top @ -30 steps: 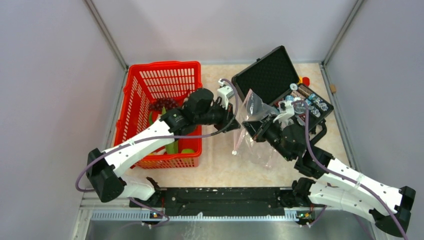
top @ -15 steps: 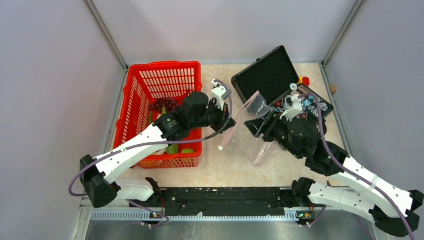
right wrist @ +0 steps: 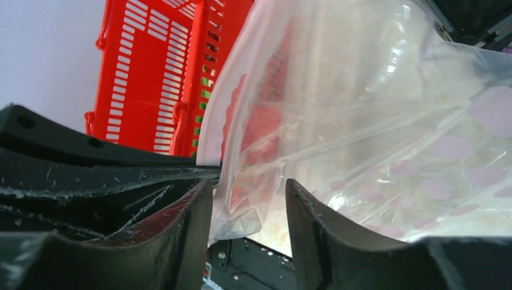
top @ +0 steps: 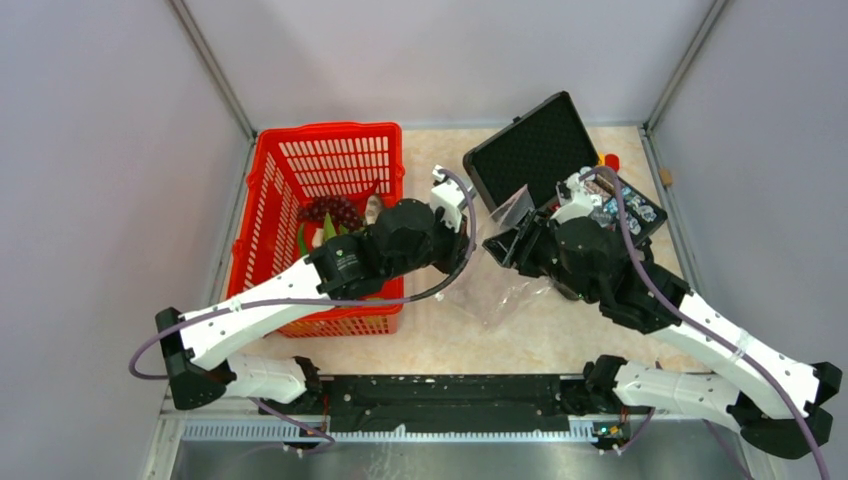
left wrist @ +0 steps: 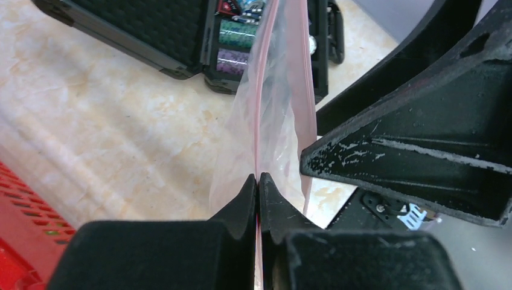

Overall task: Place the food in the zip-top bag and seal the zipper
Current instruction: Open the zipper of the food storage bag.

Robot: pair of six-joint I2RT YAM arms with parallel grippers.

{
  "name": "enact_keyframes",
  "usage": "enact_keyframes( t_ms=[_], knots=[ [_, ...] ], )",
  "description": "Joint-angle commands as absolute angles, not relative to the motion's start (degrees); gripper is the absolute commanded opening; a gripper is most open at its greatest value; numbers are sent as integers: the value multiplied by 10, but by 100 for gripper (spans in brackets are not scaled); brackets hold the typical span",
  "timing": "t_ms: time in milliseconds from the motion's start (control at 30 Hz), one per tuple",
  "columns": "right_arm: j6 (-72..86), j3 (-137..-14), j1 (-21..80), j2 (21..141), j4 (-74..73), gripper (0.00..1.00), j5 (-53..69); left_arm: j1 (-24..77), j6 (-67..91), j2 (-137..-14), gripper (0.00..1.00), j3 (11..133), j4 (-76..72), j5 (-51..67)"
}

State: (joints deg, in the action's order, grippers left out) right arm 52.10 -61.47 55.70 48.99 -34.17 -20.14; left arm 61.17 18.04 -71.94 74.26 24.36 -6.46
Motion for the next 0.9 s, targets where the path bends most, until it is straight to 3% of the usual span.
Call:
enact_keyframes(
  t_ms=[0,133,267,533,600,700,867],
  knots=[
    [560,-645,556,497,-385,45,-236,626,165,-724,0,761,247,-127],
    [565,-637,556,490,-360,43,-217,646,152,-726,0,765,252,-162],
    [566,-649,556,497,-370,47,-219,671,135,-728,0,774,255,-197],
    [572,-665,558,519,-377,39,-222,706,116,-754,0,795,262,-233],
    [576,-659,559,515,-374,26,-228,710,117,-758,0,794,262,-237],
    [581,-658,559,509,-391,23,-239,711,120,-759,0,793,265,-255],
    [581,-642,560,494,-398,2,-235,712,118,-755,0,791,269,-281]
  ],
)
